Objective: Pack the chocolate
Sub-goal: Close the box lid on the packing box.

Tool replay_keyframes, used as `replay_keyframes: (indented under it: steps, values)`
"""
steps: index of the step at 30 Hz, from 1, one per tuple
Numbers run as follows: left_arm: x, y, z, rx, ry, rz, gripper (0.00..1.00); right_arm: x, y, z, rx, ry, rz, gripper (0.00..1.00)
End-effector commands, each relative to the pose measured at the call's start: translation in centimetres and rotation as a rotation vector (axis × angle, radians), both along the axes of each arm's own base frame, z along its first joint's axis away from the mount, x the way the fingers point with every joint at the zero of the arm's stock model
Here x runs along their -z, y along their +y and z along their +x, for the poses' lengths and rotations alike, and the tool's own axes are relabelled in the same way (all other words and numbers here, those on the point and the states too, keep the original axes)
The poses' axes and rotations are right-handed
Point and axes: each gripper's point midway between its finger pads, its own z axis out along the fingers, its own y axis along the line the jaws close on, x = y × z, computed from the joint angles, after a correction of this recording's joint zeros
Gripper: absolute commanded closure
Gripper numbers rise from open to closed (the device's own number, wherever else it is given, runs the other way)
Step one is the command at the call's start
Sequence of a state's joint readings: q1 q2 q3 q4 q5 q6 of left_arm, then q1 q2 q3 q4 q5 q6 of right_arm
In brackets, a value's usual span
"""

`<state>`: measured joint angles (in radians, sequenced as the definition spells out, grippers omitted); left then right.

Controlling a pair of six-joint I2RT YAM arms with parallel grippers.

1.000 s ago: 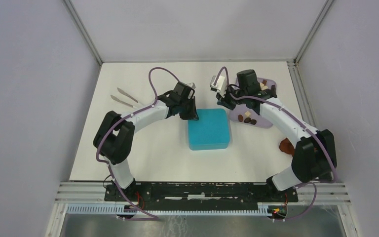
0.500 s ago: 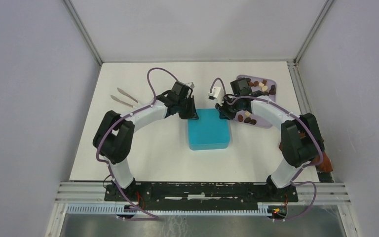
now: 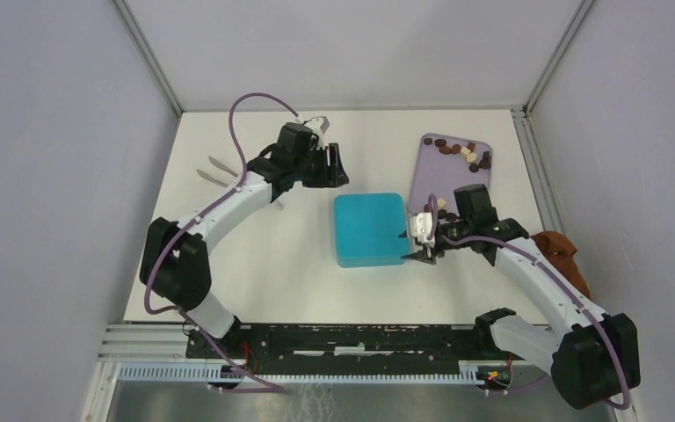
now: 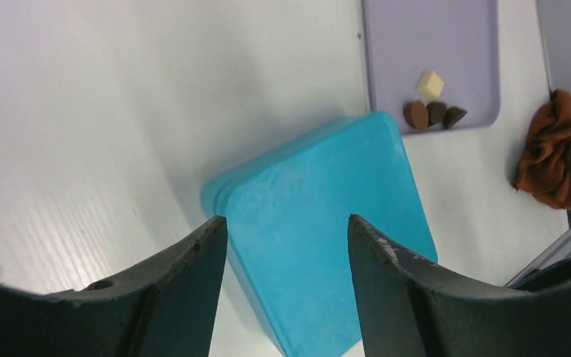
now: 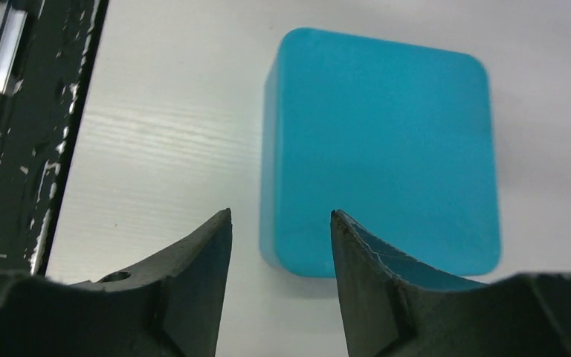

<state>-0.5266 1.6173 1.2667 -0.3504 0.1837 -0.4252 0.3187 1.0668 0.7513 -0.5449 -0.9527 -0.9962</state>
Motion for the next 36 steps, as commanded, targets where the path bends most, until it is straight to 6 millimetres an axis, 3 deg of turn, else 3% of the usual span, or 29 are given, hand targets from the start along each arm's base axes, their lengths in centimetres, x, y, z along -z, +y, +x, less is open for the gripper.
replay_keyframes:
  steps: [1,6,11,23,28,36]
  values:
    - [-2.1,0.9,3.5,0.078,-0.111,-0.066,0.31,2.7,0.3,-3.0,-0.206,-0.133,0.03,0.42]
    - [-0.2,1.2,5.8,0.105,-0.071,-0.145,0.29,6.0,-0.8,-3.4,-0.246,-0.133,-0.061,0.51]
    - [1.4,0.8,6.7,0.116,-0.048,-0.194,0.3,7.9,-1.7,-2.7,-0.226,-0.117,-0.141,0.57]
    - [4.2,2.1,8.2,0.079,0.004,-0.196,0.38,9.3,-2.2,-2.7,-0.226,-0.125,-0.187,0.58]
    - [2.4,2.5,7.8,0.061,-0.065,-0.214,0.39,9.5,-2.4,-2.6,-0.224,-0.127,-0.203,0.58]
    - [-7.0,5.6,5.5,-0.039,-0.36,-0.213,0.38,8.4,-2.2,-2.7,-0.233,-0.172,-0.179,0.58]
